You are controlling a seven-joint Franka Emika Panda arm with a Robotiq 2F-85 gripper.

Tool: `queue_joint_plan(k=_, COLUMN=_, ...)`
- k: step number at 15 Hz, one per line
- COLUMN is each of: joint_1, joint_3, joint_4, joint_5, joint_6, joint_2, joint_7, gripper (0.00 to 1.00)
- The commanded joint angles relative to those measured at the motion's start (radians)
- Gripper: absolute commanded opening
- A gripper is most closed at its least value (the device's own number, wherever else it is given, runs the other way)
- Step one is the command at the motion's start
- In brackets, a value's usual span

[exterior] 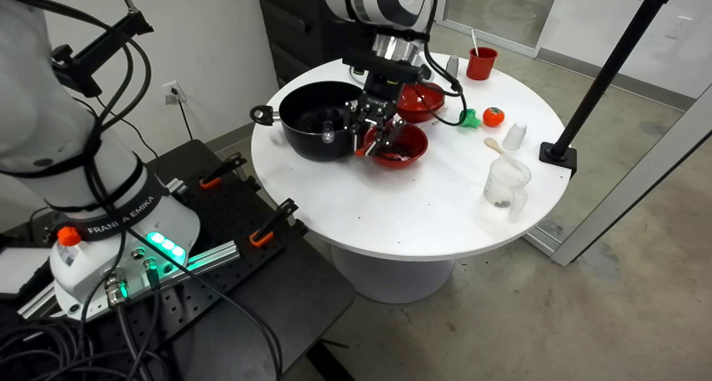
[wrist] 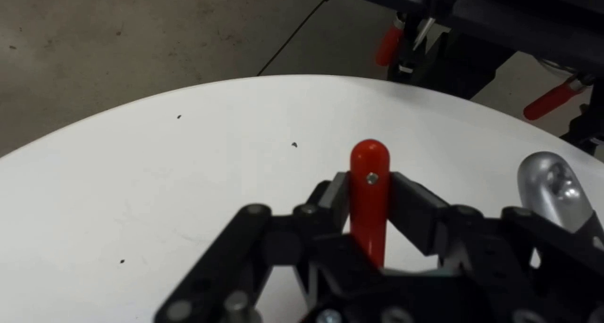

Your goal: Use the spoon to scoop some beans from the red bowl and put them in the pot

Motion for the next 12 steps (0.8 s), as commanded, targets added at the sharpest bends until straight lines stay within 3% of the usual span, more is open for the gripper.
queue_joint_plan(k=1, joint_1=0.026, joint_3=-0.013, joint_4=-0.071, joint_5=0.003, joint_6=0.026, joint_2=-0.070, joint_7=0.003, gripper=0.06)
queue_joint_plan(k=12, joint_1=0.089, joint_3=-0.006, joint_4=-0.158, joint_5=-0.022, joint_6=0.052, joint_2=-0.213, joint_7=0.055, gripper=0.06)
